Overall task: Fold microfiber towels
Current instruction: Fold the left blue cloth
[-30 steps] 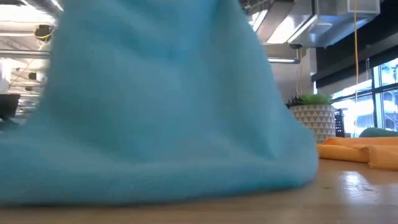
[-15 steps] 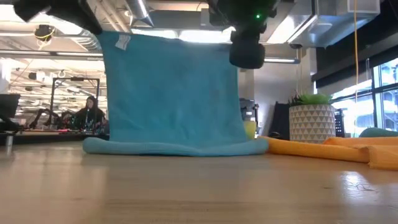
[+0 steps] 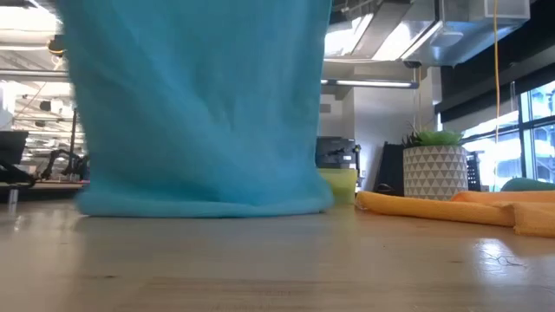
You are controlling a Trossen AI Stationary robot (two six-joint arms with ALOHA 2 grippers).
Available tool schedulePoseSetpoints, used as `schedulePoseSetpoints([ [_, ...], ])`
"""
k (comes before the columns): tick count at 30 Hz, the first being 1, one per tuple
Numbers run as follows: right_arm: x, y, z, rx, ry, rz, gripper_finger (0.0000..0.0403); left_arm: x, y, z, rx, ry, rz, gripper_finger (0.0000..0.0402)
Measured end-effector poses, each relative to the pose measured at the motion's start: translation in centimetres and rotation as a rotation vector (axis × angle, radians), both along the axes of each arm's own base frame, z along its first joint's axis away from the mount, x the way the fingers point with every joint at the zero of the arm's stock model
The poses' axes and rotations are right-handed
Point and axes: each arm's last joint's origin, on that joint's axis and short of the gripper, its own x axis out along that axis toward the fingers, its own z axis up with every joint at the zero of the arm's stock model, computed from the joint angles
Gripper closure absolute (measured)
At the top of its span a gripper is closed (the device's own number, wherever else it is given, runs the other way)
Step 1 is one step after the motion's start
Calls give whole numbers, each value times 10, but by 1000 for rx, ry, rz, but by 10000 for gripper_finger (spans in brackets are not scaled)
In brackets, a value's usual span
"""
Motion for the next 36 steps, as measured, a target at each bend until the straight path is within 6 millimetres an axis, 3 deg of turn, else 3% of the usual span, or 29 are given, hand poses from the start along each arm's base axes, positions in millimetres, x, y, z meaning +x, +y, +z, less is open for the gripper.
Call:
schedulePoseSetpoints([
  [6, -20, 28, 35, 267, -151, 315, 390, -35, -17, 31, -178, -101, -118, 401],
  [15, -18, 32, 71, 400, -383, 539, 390, -54, -27, 46, -277, -160, -198, 401],
  [20, -13, 26, 76, 400, -415, 548, 390, -62, -24, 51, -246, -220, -193, 401],
  [25, 1, -5, 44, 234, -262, 260, 390, -53, -14, 26, -164, -204, -100, 402],
  [31, 41, -58, -32, 151, -84, 14, 390, -23, 3, -35, -48, -54, 88, 402],
  [36, 66, -104, -102, 54, 7, -14, 390, -9, 21, -86, 33, 128, 245, 402],
])
